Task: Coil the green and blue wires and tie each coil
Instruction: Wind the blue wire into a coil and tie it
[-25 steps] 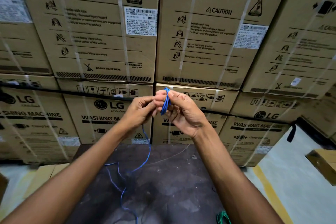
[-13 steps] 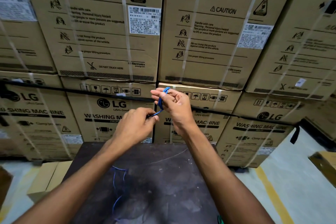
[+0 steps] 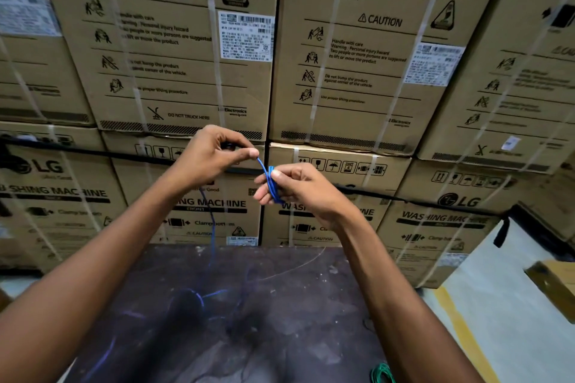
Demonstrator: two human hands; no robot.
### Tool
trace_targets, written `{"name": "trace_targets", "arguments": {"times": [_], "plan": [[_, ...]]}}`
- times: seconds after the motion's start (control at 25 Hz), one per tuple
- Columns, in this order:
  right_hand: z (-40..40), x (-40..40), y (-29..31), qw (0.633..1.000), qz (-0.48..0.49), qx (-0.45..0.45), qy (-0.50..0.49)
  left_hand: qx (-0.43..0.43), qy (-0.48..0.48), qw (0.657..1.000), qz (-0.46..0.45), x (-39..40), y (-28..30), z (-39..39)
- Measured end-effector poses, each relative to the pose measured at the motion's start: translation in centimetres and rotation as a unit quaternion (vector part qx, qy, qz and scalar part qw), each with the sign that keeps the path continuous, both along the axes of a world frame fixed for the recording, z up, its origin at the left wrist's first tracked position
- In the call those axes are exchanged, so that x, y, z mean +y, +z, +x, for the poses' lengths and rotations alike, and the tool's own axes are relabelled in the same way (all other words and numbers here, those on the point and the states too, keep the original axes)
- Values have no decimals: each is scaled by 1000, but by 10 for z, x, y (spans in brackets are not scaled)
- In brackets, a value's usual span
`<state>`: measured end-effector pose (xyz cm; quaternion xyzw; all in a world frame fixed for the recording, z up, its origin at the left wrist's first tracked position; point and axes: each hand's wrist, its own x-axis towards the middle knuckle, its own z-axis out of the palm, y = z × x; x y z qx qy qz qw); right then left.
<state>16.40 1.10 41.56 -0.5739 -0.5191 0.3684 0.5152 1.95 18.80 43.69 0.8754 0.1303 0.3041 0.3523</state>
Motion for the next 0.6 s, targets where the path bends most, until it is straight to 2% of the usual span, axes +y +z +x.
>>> {"name": "trace_targets", "arguments": {"times": [0.08, 0.2, 0.36, 0.52, 0.6], "plan": [[2, -3, 5, 998, -9, 47, 34, -22, -59, 997, -53, -3, 4, 5], [-1, -9, 7, 985, -9, 154, 77, -60, -87, 983, -149, -11, -2, 13], [-10, -7, 8, 952, 73, 282, 89, -74, -85, 947, -300, -25, -29, 17], [-16, 8, 11, 926, 147, 345, 40, -28, -68, 948, -309, -56, -55, 17], [-17, 16, 7, 906, 178, 384, -3, -31, -60, 961, -269, -66, -64, 17]]}}
